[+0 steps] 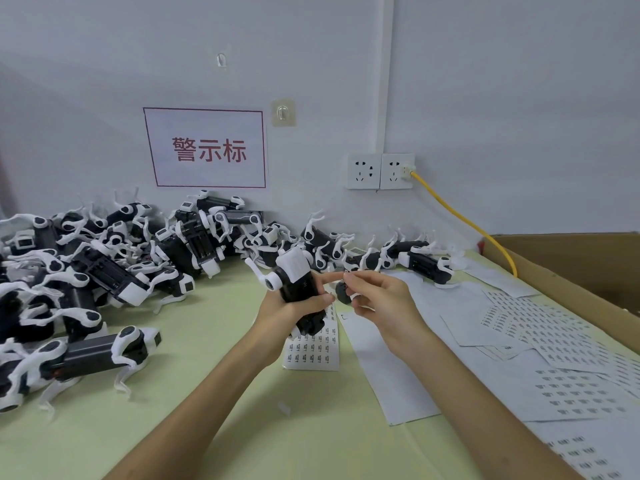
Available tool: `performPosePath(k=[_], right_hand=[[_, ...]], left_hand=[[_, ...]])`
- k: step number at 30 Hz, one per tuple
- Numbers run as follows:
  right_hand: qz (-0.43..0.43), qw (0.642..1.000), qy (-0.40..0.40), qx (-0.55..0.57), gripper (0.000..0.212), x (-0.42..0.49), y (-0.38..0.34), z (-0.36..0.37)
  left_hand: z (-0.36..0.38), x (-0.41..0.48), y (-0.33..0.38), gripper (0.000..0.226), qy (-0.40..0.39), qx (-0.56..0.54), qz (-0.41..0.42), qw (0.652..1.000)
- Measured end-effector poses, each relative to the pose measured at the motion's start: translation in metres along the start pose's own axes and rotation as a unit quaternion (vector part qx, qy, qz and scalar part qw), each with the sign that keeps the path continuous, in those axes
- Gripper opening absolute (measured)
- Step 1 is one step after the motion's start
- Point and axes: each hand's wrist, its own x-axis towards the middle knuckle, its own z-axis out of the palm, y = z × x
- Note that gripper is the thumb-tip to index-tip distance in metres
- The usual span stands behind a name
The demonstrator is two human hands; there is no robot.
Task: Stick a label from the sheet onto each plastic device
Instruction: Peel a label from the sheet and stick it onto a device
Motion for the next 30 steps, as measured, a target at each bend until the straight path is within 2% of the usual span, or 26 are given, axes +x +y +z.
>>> performPosePath(k=[3, 7, 11, 16, 19, 23, 25, 28, 30], right_hand=[[-0.032, 0.999, 0.010, -0.033, 0.013, 0.001, 0.002, 0.000], [-0.069, 0.995, 0.022, -0.072, 0.003, 0.001, 0.003, 0.003], [-0.098, 0.988, 0.030, -0.113, 0.004, 0.002, 0.005, 0.004], [-0.142, 0.985, -0.008, -0.094, 0.008, -0.001, 0.001, 0.008], [-0.119, 0.991, -0.034, -0.047, 0.009, -0.002, -0.002, 0.008], [-0.042, 0.996, -0.066, 0.040, 0.016, -0.001, -0.004, 0.004], [-0.021, 0.995, -0.074, 0.060, 0.019, -0.001, -0.004, 0.003], [-0.004, 0.994, -0.087, 0.067, 0.022, -0.001, -0.003, 0.004], [-0.003, 0.994, -0.094, 0.063, 0.023, -0.001, -0.001, 0.005]], left_hand=[[0.000, 0.003, -0.003, 0.021, 0.022, 0.006, -0.002, 1.000], [-0.001, 0.004, -0.004, 0.020, 0.035, 0.017, -0.005, 0.999], [0.001, 0.006, -0.005, 0.025, 0.057, 0.009, 0.000, 0.998], [-0.003, 0.008, -0.002, 0.019, 0.132, -0.041, -0.043, 0.989], [-0.010, 0.009, 0.004, 0.022, 0.145, -0.168, -0.084, 0.971], [-0.018, 0.011, 0.007, 0.012, 0.171, -0.369, -0.102, 0.908], [-0.020, 0.011, 0.008, 0.015, 0.170, -0.425, -0.118, 0.881], [-0.020, 0.012, 0.010, 0.017, 0.155, -0.398, -0.113, 0.897], [-0.019, 0.014, 0.008, 0.026, 0.144, -0.370, -0.084, 0.914]])
